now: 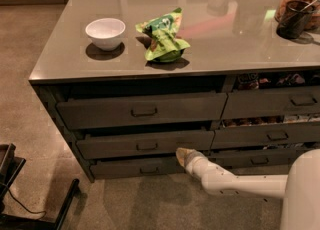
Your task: Close middle drawer
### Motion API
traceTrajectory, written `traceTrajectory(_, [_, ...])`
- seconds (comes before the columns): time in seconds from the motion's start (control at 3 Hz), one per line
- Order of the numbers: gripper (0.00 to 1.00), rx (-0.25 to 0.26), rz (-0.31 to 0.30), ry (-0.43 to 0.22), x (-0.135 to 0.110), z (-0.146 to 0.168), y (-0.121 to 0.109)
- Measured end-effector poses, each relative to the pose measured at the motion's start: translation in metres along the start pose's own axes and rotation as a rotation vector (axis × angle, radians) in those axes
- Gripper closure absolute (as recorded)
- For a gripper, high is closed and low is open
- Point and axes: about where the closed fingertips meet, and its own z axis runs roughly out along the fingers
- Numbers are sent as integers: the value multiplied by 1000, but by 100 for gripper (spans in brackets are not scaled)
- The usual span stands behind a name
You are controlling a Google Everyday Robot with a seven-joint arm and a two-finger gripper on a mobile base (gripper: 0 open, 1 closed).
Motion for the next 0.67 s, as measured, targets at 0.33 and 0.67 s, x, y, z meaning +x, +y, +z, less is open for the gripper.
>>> traceTrajectory(0.33, [100,0,0,0,0,0,0])
traceTrajectory(0.67, [100,-13,6,-1,0,1,0])
